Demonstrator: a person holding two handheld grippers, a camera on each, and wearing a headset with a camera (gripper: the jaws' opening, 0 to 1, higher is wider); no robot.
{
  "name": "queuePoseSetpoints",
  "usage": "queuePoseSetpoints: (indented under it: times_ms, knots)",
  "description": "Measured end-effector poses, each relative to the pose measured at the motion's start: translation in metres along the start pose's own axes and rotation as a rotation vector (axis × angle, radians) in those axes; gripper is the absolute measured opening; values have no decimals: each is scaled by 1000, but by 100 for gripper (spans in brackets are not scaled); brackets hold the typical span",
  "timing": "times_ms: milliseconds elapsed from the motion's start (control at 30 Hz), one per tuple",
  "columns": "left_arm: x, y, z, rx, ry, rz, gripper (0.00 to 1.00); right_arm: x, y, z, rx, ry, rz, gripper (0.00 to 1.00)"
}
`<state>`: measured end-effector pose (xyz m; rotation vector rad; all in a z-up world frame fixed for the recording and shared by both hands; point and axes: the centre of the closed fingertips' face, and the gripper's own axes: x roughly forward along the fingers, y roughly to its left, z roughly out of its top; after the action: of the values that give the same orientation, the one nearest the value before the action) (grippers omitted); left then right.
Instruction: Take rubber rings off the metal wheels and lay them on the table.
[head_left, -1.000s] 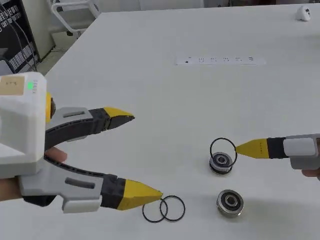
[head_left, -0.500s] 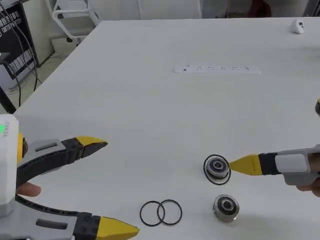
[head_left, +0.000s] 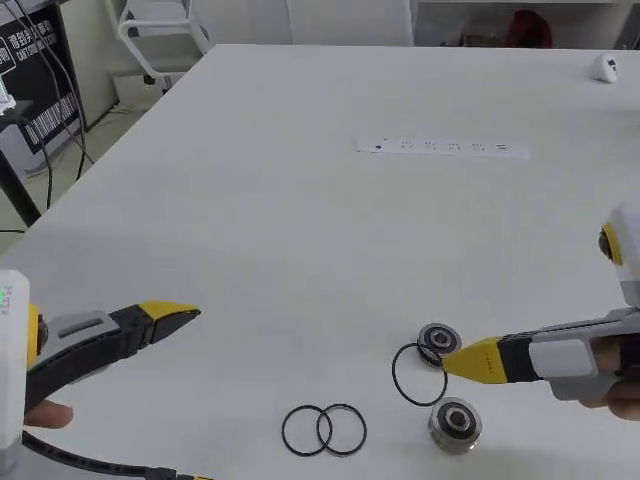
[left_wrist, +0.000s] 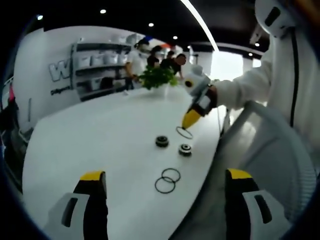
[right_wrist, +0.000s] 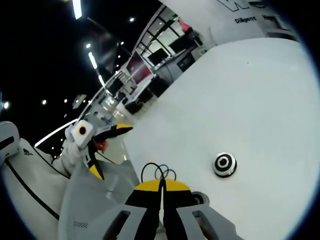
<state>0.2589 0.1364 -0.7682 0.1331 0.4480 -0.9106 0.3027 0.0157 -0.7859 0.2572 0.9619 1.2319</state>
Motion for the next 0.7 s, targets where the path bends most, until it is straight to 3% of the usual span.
queuePoseSetpoints:
  times_ms: [400, 700]
  knots:
    - [-2, 1, -5, -5, 14, 14, 100, 19, -4, -13, -2, 54, 6, 0]
    - [-7, 4, -9, -14, 23, 36, 99, 36, -11, -24, -33, 127, -6, 0]
